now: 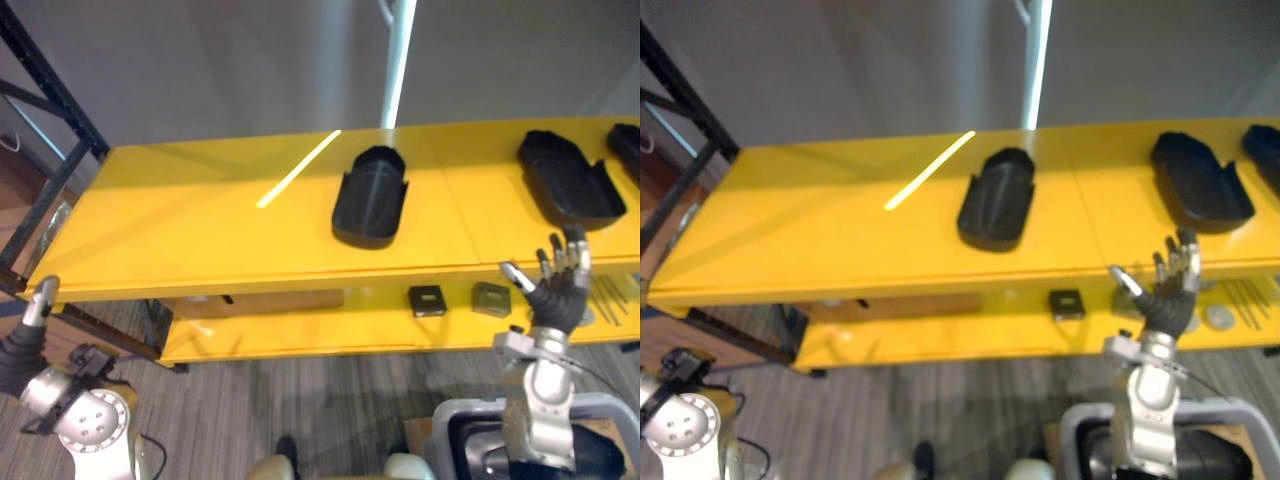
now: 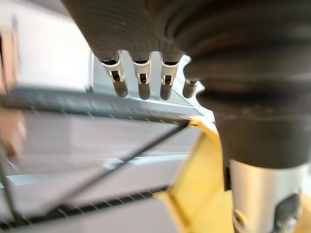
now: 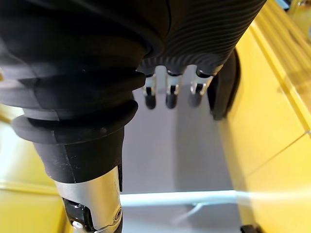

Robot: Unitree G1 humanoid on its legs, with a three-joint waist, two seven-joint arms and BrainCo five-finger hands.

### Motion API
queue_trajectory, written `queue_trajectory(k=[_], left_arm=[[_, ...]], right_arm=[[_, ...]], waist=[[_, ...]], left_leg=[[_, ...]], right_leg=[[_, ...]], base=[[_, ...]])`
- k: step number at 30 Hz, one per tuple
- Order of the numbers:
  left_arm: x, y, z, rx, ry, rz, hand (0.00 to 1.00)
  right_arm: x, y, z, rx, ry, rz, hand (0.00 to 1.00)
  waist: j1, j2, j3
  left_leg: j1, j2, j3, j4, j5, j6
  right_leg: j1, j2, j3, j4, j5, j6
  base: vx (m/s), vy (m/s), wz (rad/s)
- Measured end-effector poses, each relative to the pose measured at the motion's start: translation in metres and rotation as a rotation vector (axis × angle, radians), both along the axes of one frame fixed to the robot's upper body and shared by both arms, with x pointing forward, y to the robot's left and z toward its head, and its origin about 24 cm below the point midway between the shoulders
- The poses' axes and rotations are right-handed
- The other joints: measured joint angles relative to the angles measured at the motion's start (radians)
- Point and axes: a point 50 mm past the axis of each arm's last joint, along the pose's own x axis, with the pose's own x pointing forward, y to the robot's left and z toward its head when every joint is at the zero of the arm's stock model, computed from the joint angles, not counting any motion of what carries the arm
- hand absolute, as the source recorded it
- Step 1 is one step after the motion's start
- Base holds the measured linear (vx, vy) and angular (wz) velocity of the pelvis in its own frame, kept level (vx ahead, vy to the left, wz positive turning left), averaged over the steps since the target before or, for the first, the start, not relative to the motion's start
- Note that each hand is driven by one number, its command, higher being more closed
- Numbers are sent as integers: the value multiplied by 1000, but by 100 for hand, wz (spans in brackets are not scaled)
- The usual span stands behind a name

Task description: Walk over and take plastic housings, then place them on the shelf

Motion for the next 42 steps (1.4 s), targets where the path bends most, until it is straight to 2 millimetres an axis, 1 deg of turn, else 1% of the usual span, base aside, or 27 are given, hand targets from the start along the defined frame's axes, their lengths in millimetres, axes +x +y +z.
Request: queue_trajectory(k=[1, 2, 3, 4, 5, 7, 8, 9, 10, 12, 14, 15, 17, 19, 21, 22, 23, 24, 26, 27, 29, 33, 38, 41, 42], left_arm=[[-3, 9, -21, -65, 94, 46, 0], [-10, 19, -48, -158, 181, 91, 0], [-14, 23, -61, -215, 213, 109, 0], [-22, 28, -85, -308, 274, 139, 0], [-29, 30, -100, -367, 315, 158, 0], [-45, 30, -130, -457, 423, 183, 0], [-61, 27, -149, -527, 478, 213, 0], [-69, 25, -156, -560, 488, 228, 0], [-82, 21, -169, -605, 522, 258, 0], [-100, 15, -185, -681, 555, 280, 0], [-108, 12, -193, -706, 594, 284, 0], [-117, 10, -202, -766, 607, 290, 0], [-123, 6, -212, -827, 628, 275, 0], [-124, -2, -222, -886, 669, 225, 0], [-124, -6, -227, -916, 691, 195, 0], [-123, -13, -234, -969, 705, 140, 0], [-121, -19, -238, -998, 724, 91, 0], [-119, -24, -241, -1027, 728, 49, 0], [-113, -41, -251, -1091, 786, -119, 0], [-112, -45, -253, -1102, 796, -151, 0], [-105, -59, -257, -1125, 836, -280, 0], [-98, -75, -261, -1137, 900, -425, 0], [-95, -85, -265, -1153, 939, -492, 0], [-92, -88, -265, -1146, 952, -525, 0], [-91, -88, -265, -1145, 952, -533, 0]], right_arm=[[7, 3, 11, 11, -62, 18, 0], [20, 12, 26, 11, -133, 61, 0], [26, 17, 35, 5, -165, 84, 0], [37, 28, 52, -24, -222, 132, 0], [44, 34, 64, -46, -258, 164, 0], [55, 48, 83, -77, -313, 216, 0], [63, 57, 92, -80, -338, 254, 0], [66, 61, 96, -84, -345, 271, 0], [72, 69, 103, -94, -356, 306, 0], [80, 80, 107, -93, -350, 346, 0], [82, 89, 106, -87, -341, 381, 0], [84, 105, 106, -88, -329, 438, 0], [86, 127, 106, -93, -306, 513, 0], [88, 154, 104, -98, -258, 608, 0], [90, 172, 101, -92, -220, 664, 0], [92, 188, 96, -75, -172, 697, 0], [94, 196, 94, -67, -147, 709, 0], [95, 199, 92, -59, -132, 707, 0], [99, 208, 88, -29, -87, 697, 0], [100, 210, 87, -22, -80, 695, 0], [105, 214, 82, -11, -36, 686, 0], [110, 224, 75, -33, 39, 679, 0], [119, 226, 68, -33, 118, 621, 0], [124, 221, 65, -16, 158, 580, 0], [128, 217, 63, -7, 181, 553, 0]], waist=[[19, 6, 7], [31, 9, 12], [38, 9, 12], [48, 6, 14], [61, 1, 18], [96, -9, 24], [106, -13, 27], [110, -15, 26], [120, -16, 27], [129, -15, 28], [130, -12, 30], [128, -12, 30], [129, -13, 31], [128, -11, 32], [129, -11, 32], [133, -10, 33], [133, -6, 35], [134, -3, 36], [141, 6, 45], [143, 7, 48], [153, 14, 54], [155, 22, 60], [154, 24, 61], [155, 30, 65], [155, 38, 70]], left_leg=[[-11, 0, -4, 8, -1, 1], [-13, 0, -11, 8, -1, 1], [-16, 1, -17, 8, -1, 0], [-29, 4, -33, 14, -1, 0], [-37, 4, -41, 18, 0, 0], [-49, 5, -52, 35, 0, 2], [-48, 2, -63, 43, -5, 4], [-47, 0, -64, 43, -6, 5], [-47, -4, -63, 45, -10, 8], [-46, -9, -65, 60, -30, 13], [-45, -7, -63, 80, -49, 14], [-43, -5, -54, 94, -63, 13], [-44, 0, -42, 102, -69, 12], [-43, 6, -38, 106, -70, 11], [-44, 15, -37, 108, -71, 9], [-43, 21, -37, 109, -71, 9], [-43, 23, -38, 109, -71, 9], [-42, 24, -38, 109, -71, 9], [-43, 24, -38, 109, -71, 9], [-43, 24, -38, 109, -71, 9], [-43, 23, -40, 108, -71, 9], [-45, 22, -45, 104, -69, 10], [-47, 20, -53, 99, -68, 11], [-49, 18, -56, 98, -68, 11], [-48, 17, -56, 97, -69, 11]], right_leg=[[0, -1, -6, -2, 1, 2], [2, 0, -15, -4, 2, 3], [2, 0, -21, -6, 2, 4], [2, 0, -40, -7, 2, 4], [1, 0, -49, -7, 2, 4], [6, 0, -58, -6, 3, 3], [18, -2, -76, -7, 3, 3], [20, -4, -80, -6, 3, 3], [21, -7, -81, -6, 3, 4], [37, -18, -85, -6, 4, 5], [51, -18, -85, -7, 4, 5], [56, -18, -83, -7, 4, 5], [56, -15, -80, -17, 3, 4], [56, -11, -77, -19, 3, 4], [56, -3, -76, -19, 2, 2], [58, 2, -75, -19, 0, -1], [60, 4, -77, -19, -1, -3], [62, 4, -78, -19, -1, -3], [65, 5, -80, -20, -2, -5], [65, 5, -80, -21, -2, -5], [66, 5, -80, -22, -3, -6], [66, 6, -83, -24, -4, -8], [67, 6, -84, -24, -6, -12], [67, 5, -84, -23, -8, -15], [67, 4, -84, -23, -8, -15]], base=[[-38, 9, 21], [-30, 3, 18], [-18, -7, 29], [-8, -20, 33], [-3, -16, 34], [23, 1, 23], [32, 7, 20], [29, 10, 15], [20, 28, 4], [21, 55, 6], [0, 36, -5], [-12, 24, -18], [-8, 5, -20], [-1, -20, -10], [9, -34, -3], [20, -47, 2], [19, -43, 5], [14, -23, 9], [10, -12, 5], [0, 0, 0], [0, 0, 0], [20, -11, 4], [26, -8, 6], [11, -4, 3], [0, 0, 0]])
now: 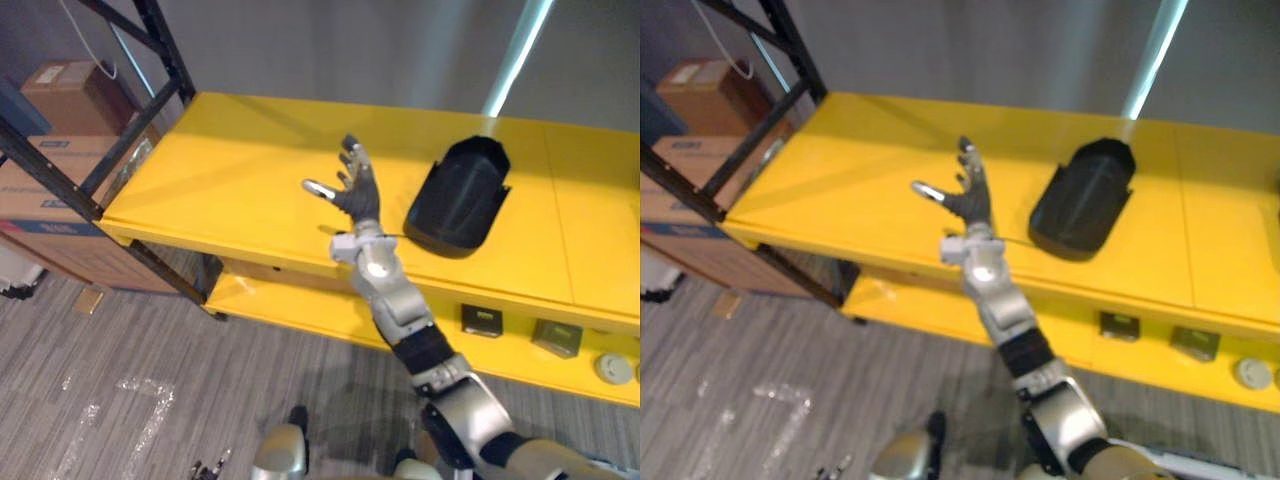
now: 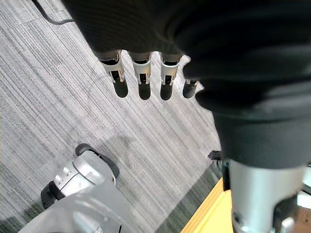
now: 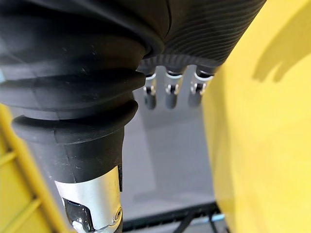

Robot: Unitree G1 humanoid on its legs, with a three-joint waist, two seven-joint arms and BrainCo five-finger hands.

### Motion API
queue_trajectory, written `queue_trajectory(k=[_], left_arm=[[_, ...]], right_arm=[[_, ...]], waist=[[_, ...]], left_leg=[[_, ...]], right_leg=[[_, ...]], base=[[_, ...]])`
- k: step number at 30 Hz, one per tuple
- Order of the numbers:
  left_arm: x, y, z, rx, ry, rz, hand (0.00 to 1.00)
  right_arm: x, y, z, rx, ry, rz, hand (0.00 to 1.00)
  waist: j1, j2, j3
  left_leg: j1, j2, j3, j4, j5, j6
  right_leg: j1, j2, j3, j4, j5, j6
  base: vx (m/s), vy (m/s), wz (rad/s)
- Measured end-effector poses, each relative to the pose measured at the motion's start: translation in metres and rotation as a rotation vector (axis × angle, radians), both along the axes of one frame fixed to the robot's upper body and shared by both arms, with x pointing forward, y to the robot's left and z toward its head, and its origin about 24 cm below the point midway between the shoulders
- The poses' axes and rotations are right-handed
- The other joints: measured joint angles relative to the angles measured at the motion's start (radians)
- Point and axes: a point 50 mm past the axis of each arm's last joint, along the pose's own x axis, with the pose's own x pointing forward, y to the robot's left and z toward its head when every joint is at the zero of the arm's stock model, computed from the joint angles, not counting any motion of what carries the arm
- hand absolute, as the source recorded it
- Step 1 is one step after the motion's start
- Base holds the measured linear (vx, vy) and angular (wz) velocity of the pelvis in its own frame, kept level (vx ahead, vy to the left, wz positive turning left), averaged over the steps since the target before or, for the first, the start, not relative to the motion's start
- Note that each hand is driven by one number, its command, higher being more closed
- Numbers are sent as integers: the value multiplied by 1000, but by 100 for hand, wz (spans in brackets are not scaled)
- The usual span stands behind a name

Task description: Walk over and take plastic housings, then place them on the shelf

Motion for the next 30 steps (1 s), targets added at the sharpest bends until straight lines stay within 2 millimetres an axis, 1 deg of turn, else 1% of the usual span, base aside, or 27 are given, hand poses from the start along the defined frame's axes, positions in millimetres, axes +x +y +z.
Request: queue_trajectory(k=[3, 6, 10, 13, 17, 21, 24, 26, 28, 30], left_arm=[[1, 0, 0, -1, -1, -1, 0], [2, -4, -1, -21, 6, -30, 0], [6, -11, -2, -48, 4, -77, 0], [6, -14, -2, -55, 4, -93, 0], [10, -16, -2, -61, -4, -110, 0], [10, -21, -2, -70, -4, -139, 0], [11, -22, -3, -73, -4, -147, 0], [11, -23, -3, -74, -5, -151, 0], [11, -24, -3, -82, -9, -161, 0], [11, -24, -3, -85, -12, -165, 0]], right_arm=[[2, -4, -2, 3, 19, -19, 0], [6, -13, -4, 15, 64, -91, 0], [14, -32, -17, 25, 150, -208, 0], [16, -43, -17, 34, 156, -254, 0], [17, -48, -17, 28, 153, -270, 0], [18, -57, -17, 50, 161, -299, 0], [20, -68, -18, 54, 173, -327, 0], [21, -73, -20, 57, 184, -342, 0], [23, -85, -26, 44, 204, -367, 0], [24, -89, -25, 49, 203, -371, 0]], waist=[[0, 5, 3], [-1, 10, 5], [-2, 22, 11], [-4, 26, 14], [-6, 35, 18], [-7, 41, 21], [-7, 41, 21], [-14, 41, 21], [-22, 41, 21], [-25, 41, 21]], left_leg=[[0, 0, 0, -2, 0, 0], [0, -1, -1, -5, 3, -5], [1, -4, -1, -7, 4, -5], [3, -5, -1, -8, 4, -5], [7, -4, -2, -8, 6, -7], [9, -9, -4, -12, 8, -9], [23, -10, -1, -32, 21, -12], [25, -12, -1, -44, 30, -11], [41, -16, 1, -61, 39, -10], [41, -16, 3, -61, 39, -10]], right_leg=[[0, 0, 0, 0, -1, -1], [-1, 0, 0, 0, -2, -3], [-1, -3, 0, 1, -3, -3], [-2, -5, 0, 6, -10, 0], [-4, -4, 0, 19, -21, -4], [-6, -11, 0, 31, -36, 4], [-13, -13, 0, 46, -40, 3], [-18, -16, 0, 52, -42, 4], [-17, -21, 0, 56, -42, 5], [-17, -22, 2, 58, -43, 5]], base=[[0, 0, 0], [0, 0, 0], [0, 0, 0], [0, 0, 0], [0, 0, 0], [-1, -3, 1], [0, 0, 0], [0, 0, 0], [0, 0, 0], [-14, 2, -2]])
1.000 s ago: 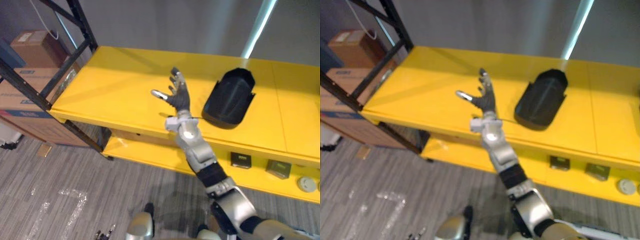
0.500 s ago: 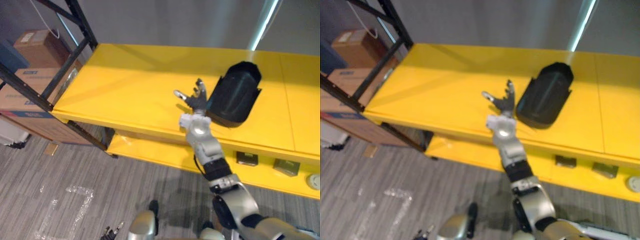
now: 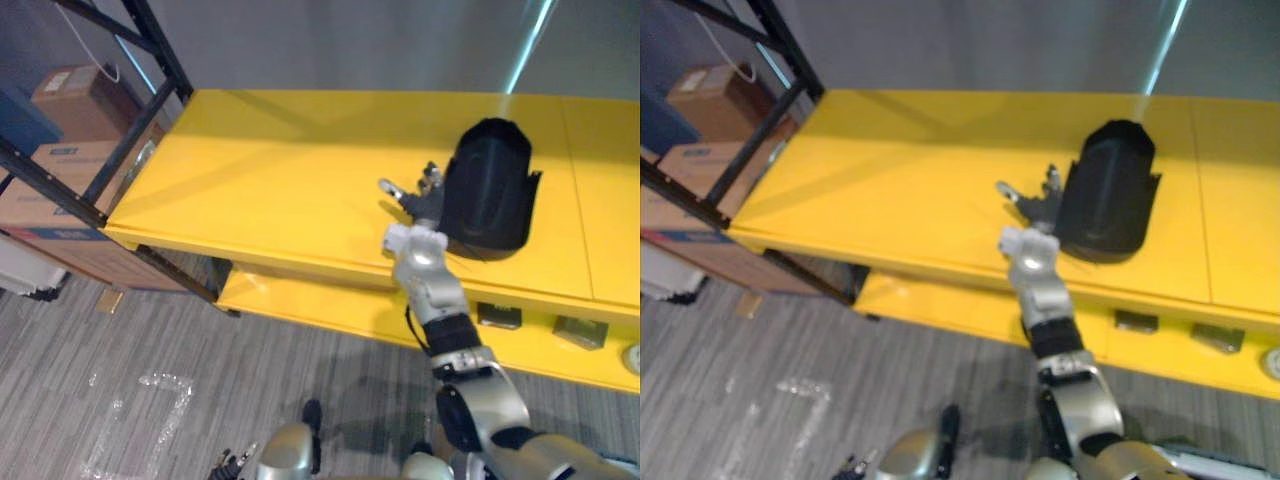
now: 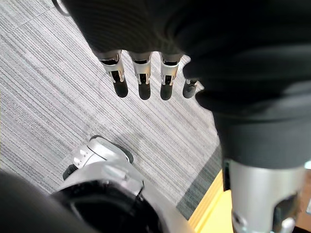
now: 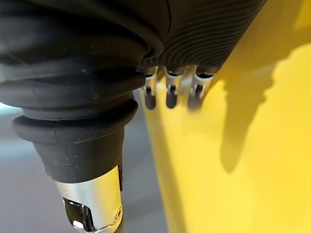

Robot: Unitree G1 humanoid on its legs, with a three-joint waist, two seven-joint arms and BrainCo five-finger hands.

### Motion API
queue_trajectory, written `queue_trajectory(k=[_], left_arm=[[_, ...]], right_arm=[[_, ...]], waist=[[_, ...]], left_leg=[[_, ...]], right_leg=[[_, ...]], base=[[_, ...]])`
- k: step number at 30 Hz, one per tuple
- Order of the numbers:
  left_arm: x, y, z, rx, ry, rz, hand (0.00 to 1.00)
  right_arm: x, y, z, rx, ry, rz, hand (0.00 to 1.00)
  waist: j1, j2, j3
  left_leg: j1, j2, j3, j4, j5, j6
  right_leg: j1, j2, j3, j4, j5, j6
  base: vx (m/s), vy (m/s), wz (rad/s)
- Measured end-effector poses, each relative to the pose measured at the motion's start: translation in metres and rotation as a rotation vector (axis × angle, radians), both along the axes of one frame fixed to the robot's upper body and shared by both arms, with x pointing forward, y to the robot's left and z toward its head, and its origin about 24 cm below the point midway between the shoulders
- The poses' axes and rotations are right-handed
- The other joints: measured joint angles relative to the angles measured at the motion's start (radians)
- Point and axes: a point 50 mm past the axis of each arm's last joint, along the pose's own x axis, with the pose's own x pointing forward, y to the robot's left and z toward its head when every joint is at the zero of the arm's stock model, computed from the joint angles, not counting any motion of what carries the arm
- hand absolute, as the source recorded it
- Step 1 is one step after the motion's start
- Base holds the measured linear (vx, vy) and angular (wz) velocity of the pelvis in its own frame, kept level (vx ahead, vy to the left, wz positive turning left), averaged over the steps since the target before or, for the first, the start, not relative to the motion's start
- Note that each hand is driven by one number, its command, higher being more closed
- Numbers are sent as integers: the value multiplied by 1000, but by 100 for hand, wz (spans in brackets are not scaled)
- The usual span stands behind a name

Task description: Walk over and take plastic housings, then place them on the shelf

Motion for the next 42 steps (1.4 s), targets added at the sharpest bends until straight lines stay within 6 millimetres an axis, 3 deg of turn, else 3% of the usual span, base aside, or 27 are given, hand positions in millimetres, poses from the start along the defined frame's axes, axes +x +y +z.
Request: queue_trajectory(k=[10, 21, 23, 24, 26, 27, 30, 33, 35, 38, 42], left_arm=[[0, 0, 0, -2, 0, -11, 0], [0, 0, 0, 3, 1, -20, 0], [0, 1, 0, 2, 6, -21, 0], [-1, 2, 0, 1, 14, -20, 0], [-3, 7, 0, 6, 26, -9, 0], [-4, 14, 0, 21, 28, 5, 0], [-10, 25, 2, 45, 33, 38, 0], [-19, 29, 1, 54, 46, 52, 0], [-27, 29, 1, 64, 52, 61, 0], [-35, 29, -1, 72, 59, 82, 0], [-33, 30, 1, 87, 24, 87, 0]], right_arm=[[2, -22, -7, -23, 23, -2, 0], [2, -12, -3, -46, -71, 303, 0], [-4, -12, 5, -53, -134, 330, 0], [-11, -12, 16, -56, -204, 334, 100], [-24, -15, 36, -63, -325, 333, 100], [-36, -22, 50, -75, -416, 318, 100], [-59, -45, 59, -86, -516, 241, 100], [-88, -79, 40, -113, -486, 129, 100], [-115, -97, 8, -125, -375, 72, 100], [-149, -105, -31, -124, -224, 92, 100], [-173, -101, -59, -82, -120, 157, 100]], waist=[[-5, 0, 0], [-5, -3, -2], [-6, -7, -3], [-6, -12, -4], [-8, -28, -12], [-12, -49, -22], [-23, -90, -44], [-47, -122, -62], [-67, -135, -70], [-105, -135, -71], [-143, -135, -71]], left_leg=[[37, -2, 13, -74, 35, -1], [53, -5, 15, -101, 58, -1], [52, -4, 15, -103, 58, -2], [52, -3, 18, -107, 58, -2], [52, -1, 24, -111, 56, 0], [53, 0, 32, -118, 52, 5], [55, 1, 64, -123, 50, 2], [77, -1, 84, -142, 48, 1], [102, 2, 113, -164, 45, 0], [121, 9, 144, -188, 42, -5], [120, 20, 172, -190, 40, -9]], right_leg=[[-4, -6, 7, 17, -12, 12], [-14, -8, 8, 26, -14, 10], [-14, -8, 8, 26, -14, 10], [-14, -8, 10, 26, -14, 11], [-16, -8, 13, 22, -13, 11], [-19, -7, 18, 18, -12, 12], [-34, -8, 43, 16, -9, 17], [-35, -9, 64, 14, -4, 19], [-39, -3, 93, 13, -2, 19], [-50, 6, 122, 10, -1, 19], [-68, 19, 149, 1, -1, 19]], base=[[-28, -8, -3], [0, 0, 0], [0, 0, 0], [-26, -1, -4], [-2, 2, -6], [25, 7, -9], [36, 21, -19], [55, 36, -21], [60, 36, -35], [33, 11, -33], [4, -14, -25]])
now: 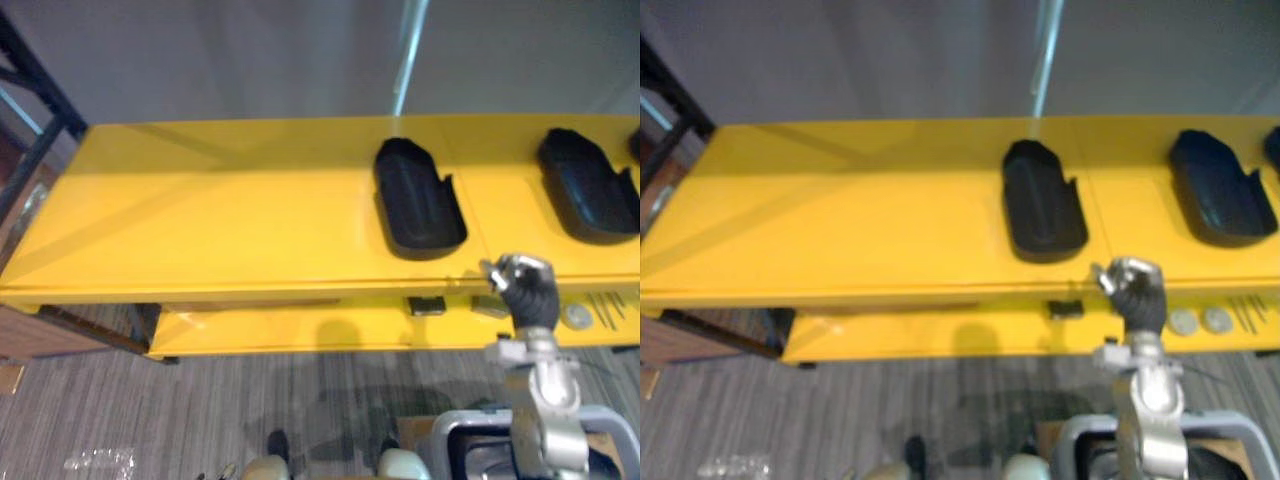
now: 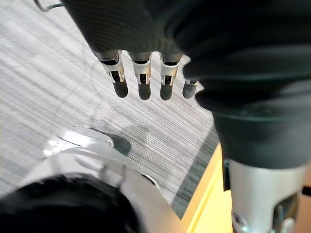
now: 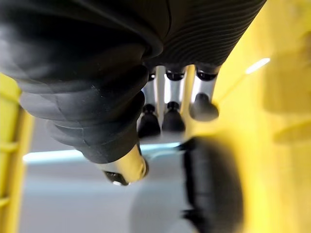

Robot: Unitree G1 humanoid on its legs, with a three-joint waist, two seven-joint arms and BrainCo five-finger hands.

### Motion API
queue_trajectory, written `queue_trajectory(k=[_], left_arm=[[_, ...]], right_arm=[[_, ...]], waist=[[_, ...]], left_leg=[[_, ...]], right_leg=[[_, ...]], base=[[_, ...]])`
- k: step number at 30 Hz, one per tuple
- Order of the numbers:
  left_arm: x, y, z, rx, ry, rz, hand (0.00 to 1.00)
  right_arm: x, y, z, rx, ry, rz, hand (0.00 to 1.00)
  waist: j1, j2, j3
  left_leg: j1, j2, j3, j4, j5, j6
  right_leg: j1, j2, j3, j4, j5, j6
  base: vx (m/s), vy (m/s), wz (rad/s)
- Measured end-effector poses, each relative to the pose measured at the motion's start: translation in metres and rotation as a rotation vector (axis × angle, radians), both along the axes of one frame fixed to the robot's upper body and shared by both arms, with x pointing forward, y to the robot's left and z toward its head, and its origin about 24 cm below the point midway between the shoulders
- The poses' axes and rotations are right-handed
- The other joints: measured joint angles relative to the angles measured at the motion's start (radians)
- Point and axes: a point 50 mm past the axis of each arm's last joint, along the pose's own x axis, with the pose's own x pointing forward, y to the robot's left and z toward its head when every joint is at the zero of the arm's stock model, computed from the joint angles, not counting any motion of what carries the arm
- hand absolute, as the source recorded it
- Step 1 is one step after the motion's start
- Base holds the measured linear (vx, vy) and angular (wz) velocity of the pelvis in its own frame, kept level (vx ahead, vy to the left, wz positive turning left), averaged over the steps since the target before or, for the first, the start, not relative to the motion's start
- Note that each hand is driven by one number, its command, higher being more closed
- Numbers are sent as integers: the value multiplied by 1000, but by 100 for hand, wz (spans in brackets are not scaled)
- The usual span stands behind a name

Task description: Walk over and take plastic housings, then place them on the shelf

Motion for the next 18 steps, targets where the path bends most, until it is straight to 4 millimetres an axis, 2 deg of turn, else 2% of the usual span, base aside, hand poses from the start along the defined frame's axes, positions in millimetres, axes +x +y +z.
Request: queue_trajectory(k=[4, 8, 12, 18], left_arm=[[2, -2, 0, -1, -9, -15, 0], [2, -2, 0, -1, -9, -20, 0], [3, -3, 0, -2, -11, -26, 0], [3, -4, 0, -5, -7, -35, 0]], right_arm=[[-14, 5, -15, 37, 59, 58, 100], [-19, 9, -20, 40, 69, 94, 100], [-17, 12, -21, 41, 58, 110, 100], [-4, 21, -21, 45, 39, 167, 100]], waist=[[-20, 5, -2], [-23, 6, -1], [-24, 7, 0], [-24, 10, 1]], left_leg=[[0, 1, 6, 0, -1, -1], [0, -1, 7, 1, -1, 0], [-1, -3, 6, 3, -1, 0], [-9, -7, -6, 4, 0, 0]], right_leg=[[-4, 1, 6, -1, 0, 0], [-5, 1, 8, -1, -1, 0], [-5, -1, 7, -1, -2, -1], [-5, -2, -6, -1, -2, -2]], base=[[-2, -10, -3], [0, 0, 0], [0, 0, 0], [-2, -2, 6]])
